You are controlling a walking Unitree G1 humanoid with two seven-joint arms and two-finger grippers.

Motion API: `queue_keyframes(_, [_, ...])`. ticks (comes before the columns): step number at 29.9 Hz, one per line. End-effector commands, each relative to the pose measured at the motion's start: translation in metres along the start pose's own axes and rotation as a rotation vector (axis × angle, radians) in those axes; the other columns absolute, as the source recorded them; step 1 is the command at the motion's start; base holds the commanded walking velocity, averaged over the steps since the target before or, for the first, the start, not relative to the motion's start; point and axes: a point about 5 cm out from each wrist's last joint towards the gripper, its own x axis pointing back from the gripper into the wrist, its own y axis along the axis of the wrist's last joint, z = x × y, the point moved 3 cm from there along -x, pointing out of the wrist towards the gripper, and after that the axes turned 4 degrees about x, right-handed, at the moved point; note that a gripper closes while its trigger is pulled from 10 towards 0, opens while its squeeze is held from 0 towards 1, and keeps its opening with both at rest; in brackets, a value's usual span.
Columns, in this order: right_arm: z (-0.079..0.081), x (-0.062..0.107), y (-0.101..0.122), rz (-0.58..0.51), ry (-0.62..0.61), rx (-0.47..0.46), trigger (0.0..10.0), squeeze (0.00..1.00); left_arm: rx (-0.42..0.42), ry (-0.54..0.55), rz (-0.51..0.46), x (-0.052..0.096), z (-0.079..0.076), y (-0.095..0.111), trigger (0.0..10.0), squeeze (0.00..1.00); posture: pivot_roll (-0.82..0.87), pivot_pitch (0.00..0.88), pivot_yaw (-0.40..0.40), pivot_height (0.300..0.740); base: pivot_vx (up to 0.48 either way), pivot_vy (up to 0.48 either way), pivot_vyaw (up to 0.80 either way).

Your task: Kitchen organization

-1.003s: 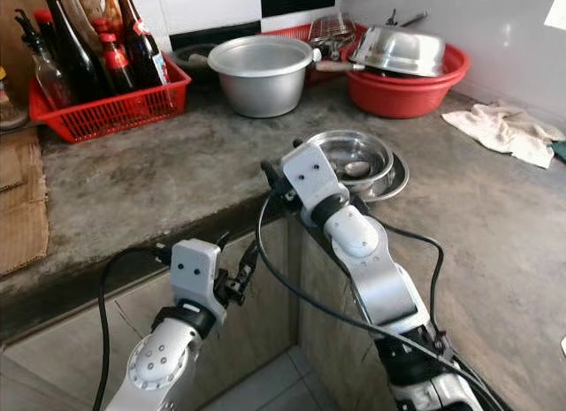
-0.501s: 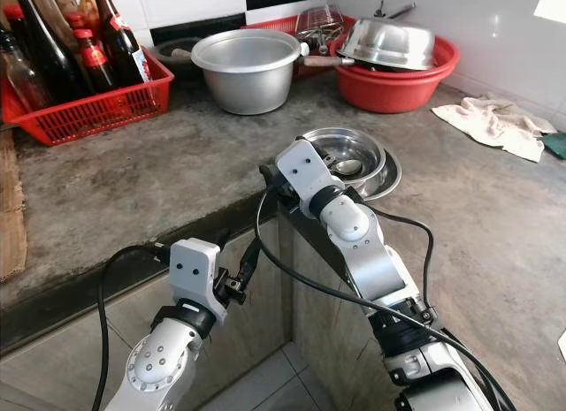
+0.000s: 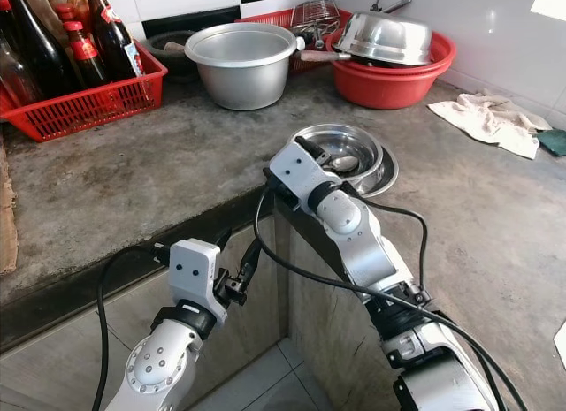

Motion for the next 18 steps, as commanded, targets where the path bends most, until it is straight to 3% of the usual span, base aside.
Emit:
queue_keyframes(1, [-0.0034, -0.0025, 0.0046, -0.015, -0.009, 0.023, 8.7, 0.00, -0.005, -0.002, -0.013, 0.0013, -0.0017, 0.0041, 10.0, 0.00, 0.11, 0.129, -0.058, 0.740, 0.000, 0.000, 0.00])
queue_keyframes(3, [-0.0033, -0.0028, 0.0040, -0.013, -0.007, 0.027, 8.8, 0.00, -0.005, -0.001, -0.013, 0.0012, -0.0017, 0.0041, 10.0, 0.00, 0.11, 0.129, -0.058, 0.740, 0.000, 0.000, 0.00])
queue_keyframes(4, [-0.0031, -0.0031, 0.0032, -0.009, -0.005, 0.030, 9.7, 0.00, -0.005, -0.001, -0.013, 0.0012, -0.0016, 0.0041, 10.0, 0.00, 0.11, 0.129, -0.058, 0.740, 0.000, 0.000, 0.00])
queue_keyframes(6, [-0.0035, -0.0038, 0.0016, -0.003, -0.007, 0.032, 10.0, 0.00, -0.005, 0.000, -0.013, 0.0012, -0.0013, 0.0041, 10.0, 0.00, 0.11, 0.129, -0.058, 0.740, 0.000, 0.000, 0.00])
queue_keyframes(7, [-0.0033, -0.0042, 0.0009, 0.000, -0.004, 0.034, 5.6, 0.00, -0.005, 0.001, -0.013, 0.0012, -0.0013, 0.0041, 10.0, 0.00, 0.11, 0.129, -0.058, 0.740, 0.000, 0.000, 0.00])
queue_keyframes(8, [-0.0033, -0.0042, 0.0009, 0.000, -0.004, 0.034, 5.6, 0.00, -0.005, 0.001, -0.013, 0.0012, -0.0013, 0.0041, 10.0, 0.00, 0.11, 0.129, -0.058, 0.740, 0.000, 0.000, 0.00])
queue_keyframes(9, [-0.0030, -0.0042, 0.0005, 0.002, -0.001, 0.035, 1.3, 0.00, -0.005, 0.001, -0.013, 0.0012, -0.0014, 0.0041, 10.0, 0.00, 0.11, 0.129, -0.058, 0.740, 0.000, 0.000, 0.00])
queue_keyframes(10, [-0.0027, -0.0041, -0.0001, 0.004, 0.000, 0.026, 0.0, 0.00, -0.004, 0.001, -0.013, 0.0011, -0.0015, 0.0042, 10.0, 0.00, 0.11, 0.130, -0.058, 0.740, 0.000, 0.000, 0.00])
queue_keyframes(18, [-0.0057, -0.0049, -0.0013, 0.009, -0.016, 0.026, 0.0, 0.00, -0.002, 0.005, -0.017, -0.0007, -0.0007, 0.0054, 10.0, 0.00, 0.11, 0.131, -0.058, 0.740, 0.000, 0.000, 0.00])
